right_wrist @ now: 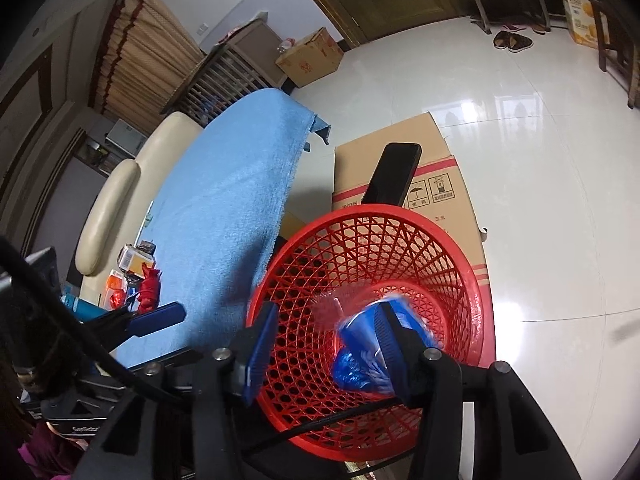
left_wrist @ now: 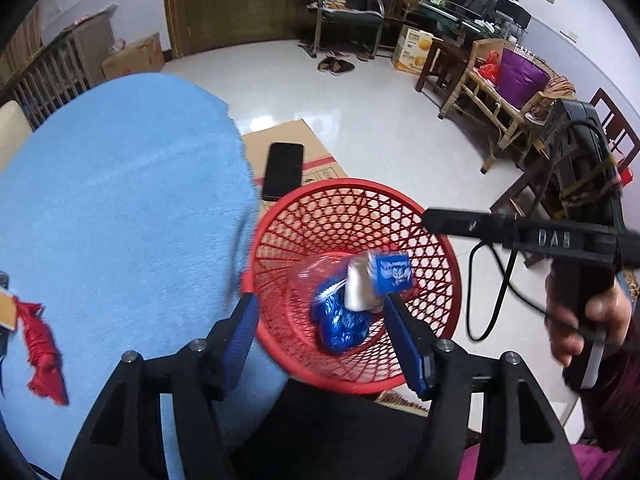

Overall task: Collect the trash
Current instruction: 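Move both grippers back over the table toward the red ribbon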

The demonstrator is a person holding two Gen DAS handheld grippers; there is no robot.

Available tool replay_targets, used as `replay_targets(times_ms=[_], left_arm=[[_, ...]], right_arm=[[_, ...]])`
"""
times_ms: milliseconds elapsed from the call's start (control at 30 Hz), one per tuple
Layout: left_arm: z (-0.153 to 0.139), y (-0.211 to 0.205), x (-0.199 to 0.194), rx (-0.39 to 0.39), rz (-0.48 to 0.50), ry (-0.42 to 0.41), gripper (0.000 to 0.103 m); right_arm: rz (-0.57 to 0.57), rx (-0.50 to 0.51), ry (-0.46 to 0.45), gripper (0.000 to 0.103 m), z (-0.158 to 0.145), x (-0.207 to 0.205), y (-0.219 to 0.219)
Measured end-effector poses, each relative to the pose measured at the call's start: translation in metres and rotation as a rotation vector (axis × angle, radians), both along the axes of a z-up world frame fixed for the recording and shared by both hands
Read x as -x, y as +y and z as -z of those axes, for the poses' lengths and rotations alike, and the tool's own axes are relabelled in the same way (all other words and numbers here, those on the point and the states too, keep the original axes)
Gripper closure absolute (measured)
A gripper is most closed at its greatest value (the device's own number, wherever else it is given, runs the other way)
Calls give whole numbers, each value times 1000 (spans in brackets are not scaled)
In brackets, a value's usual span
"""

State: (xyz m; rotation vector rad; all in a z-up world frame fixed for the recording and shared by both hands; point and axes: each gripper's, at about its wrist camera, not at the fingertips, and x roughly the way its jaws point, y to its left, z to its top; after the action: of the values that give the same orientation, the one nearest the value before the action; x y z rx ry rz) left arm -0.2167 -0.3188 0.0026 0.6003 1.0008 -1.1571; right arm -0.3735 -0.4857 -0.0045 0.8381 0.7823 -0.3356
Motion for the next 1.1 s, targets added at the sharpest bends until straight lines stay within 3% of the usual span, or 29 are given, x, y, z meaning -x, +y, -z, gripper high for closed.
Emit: replay_targets(times_ms=[100, 300, 433, 600, 767, 1100], left_arm=[[-3, 19, -7, 1, -46, -42, 36], [-23, 69, -39, 52, -229, -71, 36], [-39, 100, -60, 65, -372, -143, 33], [-45, 133, -74, 23, -508, -250, 31], [-39, 156, -84, -27, -590, -313, 31], [-39, 188, -92, -23, -670, -342, 31]], right_arm=[[-4, 3, -13, 49, -5, -3, 0], [-63, 9, -32, 49, -18, -29, 18], [-131, 30, -53, 49, -30, -54, 43], [-218, 98, -72, 49, -48, -86, 82], [-290, 133, -74, 46, -53, -109, 115], [-388, 174, -36, 46, -49, -134, 157]])
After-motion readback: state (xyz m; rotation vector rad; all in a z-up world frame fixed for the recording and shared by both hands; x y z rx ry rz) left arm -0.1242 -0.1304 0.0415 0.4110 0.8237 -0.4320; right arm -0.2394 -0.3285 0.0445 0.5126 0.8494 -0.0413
